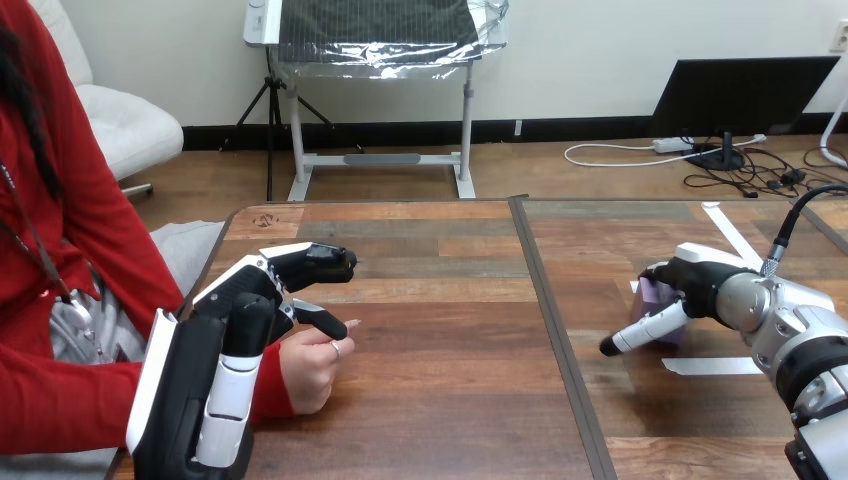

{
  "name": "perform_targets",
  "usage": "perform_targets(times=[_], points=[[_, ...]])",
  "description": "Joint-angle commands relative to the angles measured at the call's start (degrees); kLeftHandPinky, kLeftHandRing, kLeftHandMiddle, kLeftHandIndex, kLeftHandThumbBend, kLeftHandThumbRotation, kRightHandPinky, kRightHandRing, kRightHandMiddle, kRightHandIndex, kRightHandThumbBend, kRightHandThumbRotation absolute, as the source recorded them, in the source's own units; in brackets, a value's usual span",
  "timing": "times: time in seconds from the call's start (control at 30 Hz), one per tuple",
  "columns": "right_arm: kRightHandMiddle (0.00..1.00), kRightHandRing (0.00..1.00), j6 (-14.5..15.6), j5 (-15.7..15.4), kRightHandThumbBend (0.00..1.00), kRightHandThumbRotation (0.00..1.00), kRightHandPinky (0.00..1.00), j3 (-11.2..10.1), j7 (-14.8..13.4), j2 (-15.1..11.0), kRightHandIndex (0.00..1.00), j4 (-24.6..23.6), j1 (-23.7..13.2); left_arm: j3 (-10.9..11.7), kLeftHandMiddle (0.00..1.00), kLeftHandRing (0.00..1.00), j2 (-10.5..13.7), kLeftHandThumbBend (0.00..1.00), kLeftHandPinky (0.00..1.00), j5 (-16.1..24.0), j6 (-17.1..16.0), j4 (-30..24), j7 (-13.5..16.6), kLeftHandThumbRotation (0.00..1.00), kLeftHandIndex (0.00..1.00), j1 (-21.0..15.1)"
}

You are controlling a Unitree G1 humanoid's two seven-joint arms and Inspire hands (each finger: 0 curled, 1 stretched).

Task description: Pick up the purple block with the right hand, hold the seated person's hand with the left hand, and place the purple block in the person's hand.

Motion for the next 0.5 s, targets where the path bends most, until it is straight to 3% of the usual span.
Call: perform_targets(times=[0.0,0.47], points=[[0.91,0.89,-0.84,-0.32,0.89,0.29,0.82,0.67,0.26,0.59,0.91,-0.03,-0.80,0.76,0.68,0.69,-0.55,0.59,0.46,-0.98,-1.19,-0.19,-0.27,1.00,0.63,-2.14],[0.85,0.81,-2.52,0.15,0.82,0.10,0.75,0.02,-0.58,-0.40,0.87,-0.09,-1.34,0.92,0.68,0.69,-0.26,0.60,0.46,-1.30,-0.79,-0.51,-0.72,1.00,0.63,-2.06]])
